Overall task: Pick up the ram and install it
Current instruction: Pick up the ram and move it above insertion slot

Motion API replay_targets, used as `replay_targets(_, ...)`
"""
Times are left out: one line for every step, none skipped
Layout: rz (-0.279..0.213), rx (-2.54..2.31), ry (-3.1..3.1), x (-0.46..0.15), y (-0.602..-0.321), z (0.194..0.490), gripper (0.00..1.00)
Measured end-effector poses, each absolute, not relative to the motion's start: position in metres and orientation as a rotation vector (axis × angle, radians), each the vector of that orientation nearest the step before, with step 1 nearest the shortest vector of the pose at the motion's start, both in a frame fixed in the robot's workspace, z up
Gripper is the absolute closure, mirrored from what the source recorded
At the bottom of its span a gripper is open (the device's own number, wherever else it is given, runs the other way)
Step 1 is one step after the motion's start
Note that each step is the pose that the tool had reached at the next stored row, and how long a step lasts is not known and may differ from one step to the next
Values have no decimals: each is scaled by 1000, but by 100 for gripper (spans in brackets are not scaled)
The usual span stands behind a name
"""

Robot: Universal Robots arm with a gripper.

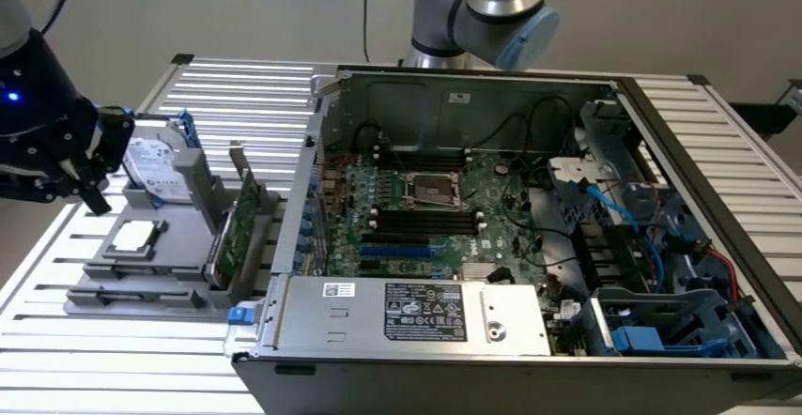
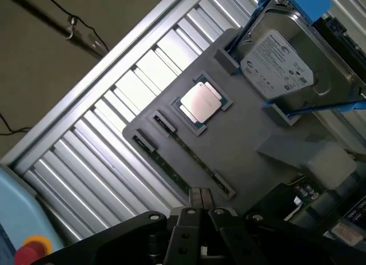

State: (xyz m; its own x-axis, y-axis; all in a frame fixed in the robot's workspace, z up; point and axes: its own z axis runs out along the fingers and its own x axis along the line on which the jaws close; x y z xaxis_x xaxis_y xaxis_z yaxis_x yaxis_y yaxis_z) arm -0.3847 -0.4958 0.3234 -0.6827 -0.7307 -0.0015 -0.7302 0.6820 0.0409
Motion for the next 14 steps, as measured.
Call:
replay_targets(-59,1269,-2857,-385,-496,323,89)
replay_targets(-59,1297,-2844,-385,-496,322,89)
replay_targets(-58,1323,-2832,-385,-496,322,89)
replay_targets(-58,1348,-2820,-385,-496,321,89)
replay_targets(-58,1374,-2808,-385,-496,321,89)
replay_targets(-57,1399,-2795,-385,-496,320,89)
replay_targets(-57,1424,-2782,-385,-496,320,89)
replay_targets(-56,1448,-2770,-385,-496,319,89)
replay_targets(-56,1476,-2755,-385,-496,319,89)
replay_targets(-56,1500,-2742,-385,-496,318,89)
replay_targets(-55,1523,-2729,-385,-496,318,89)
replay_targets(-55,1550,-2713,-385,-496,317,89)
replay_targets(-55,1574,-2699,-385,-496,316,89)
replay_targets(-54,1599,-2684,-385,-496,316,89)
